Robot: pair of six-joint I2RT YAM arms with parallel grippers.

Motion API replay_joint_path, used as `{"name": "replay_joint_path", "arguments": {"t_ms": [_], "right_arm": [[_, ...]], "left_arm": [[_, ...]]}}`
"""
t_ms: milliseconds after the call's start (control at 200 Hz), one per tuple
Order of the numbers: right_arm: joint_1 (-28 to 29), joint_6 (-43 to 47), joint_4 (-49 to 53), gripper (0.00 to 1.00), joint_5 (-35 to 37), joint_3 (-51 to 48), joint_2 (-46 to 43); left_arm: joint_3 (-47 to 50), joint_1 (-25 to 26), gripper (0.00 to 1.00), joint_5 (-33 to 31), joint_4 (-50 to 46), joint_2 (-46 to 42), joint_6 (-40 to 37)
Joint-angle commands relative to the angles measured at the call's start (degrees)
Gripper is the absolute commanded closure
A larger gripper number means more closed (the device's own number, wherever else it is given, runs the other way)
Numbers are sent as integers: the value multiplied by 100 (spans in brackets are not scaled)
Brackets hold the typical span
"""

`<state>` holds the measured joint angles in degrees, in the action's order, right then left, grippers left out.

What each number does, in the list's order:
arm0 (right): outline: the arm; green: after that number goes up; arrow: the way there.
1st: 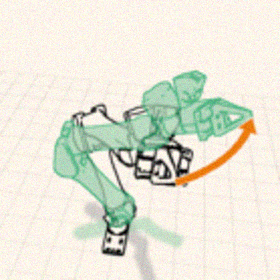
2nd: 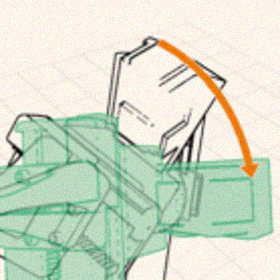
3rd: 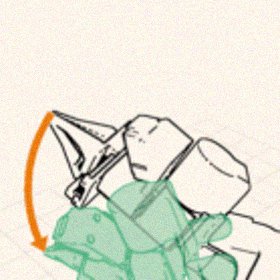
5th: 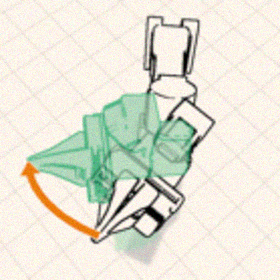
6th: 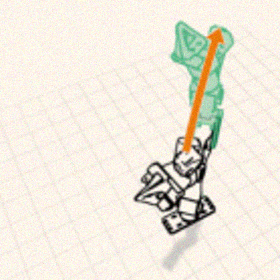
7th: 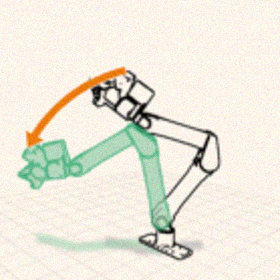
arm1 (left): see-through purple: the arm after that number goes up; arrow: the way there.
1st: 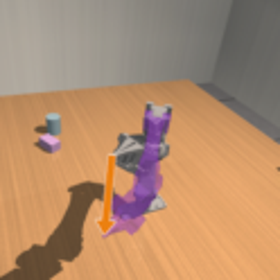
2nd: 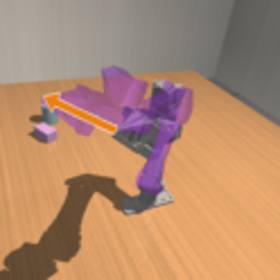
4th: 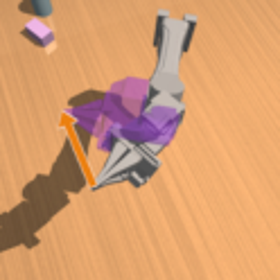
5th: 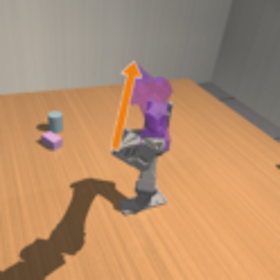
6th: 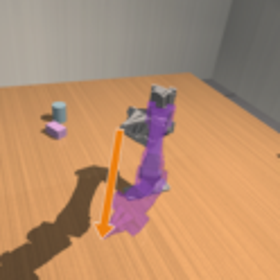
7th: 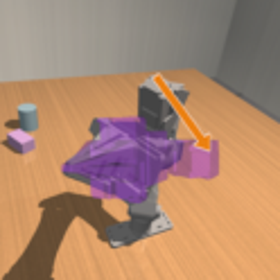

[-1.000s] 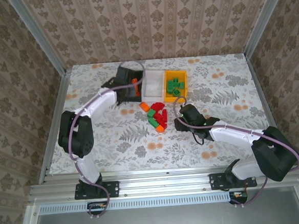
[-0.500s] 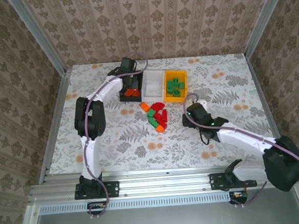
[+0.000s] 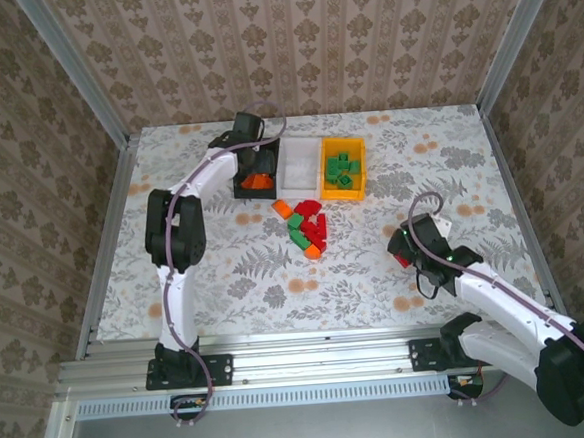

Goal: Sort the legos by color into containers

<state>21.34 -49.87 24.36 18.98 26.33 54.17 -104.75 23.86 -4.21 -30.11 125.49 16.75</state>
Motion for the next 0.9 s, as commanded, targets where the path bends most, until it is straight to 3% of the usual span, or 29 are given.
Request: {"name": "replay_joint_path", "arguments": {"t_ms": [0,210,350,555,715,835,895], "right_arm": [[-25,-614,109,17,-205,-188,85],[-24,-437,-814,22,-688,-346,749],[67,-313,-1469,21,-1236,-264,1260],[1121,-600,-1787,23,-1034,236,1864],[1170,-17,-1862,23,-1428,698,2266],[1179,23,-1882,24,-1967,691,2065],[1188,164,-1278,25,-1637,807,1859]], "left_arm": [[387,-13,38,260,163,-577,110],[2256,188,35,435,990,-2121,536],[3145,603,35,376,1086,-2784,609],[3937,820,35,202,1020,-3551,680],[4265,849,35,45,932,-3984,645],[4339,874,35,52,832,-4188,617],[4417,884,35,48,848,-4288,651]]}}
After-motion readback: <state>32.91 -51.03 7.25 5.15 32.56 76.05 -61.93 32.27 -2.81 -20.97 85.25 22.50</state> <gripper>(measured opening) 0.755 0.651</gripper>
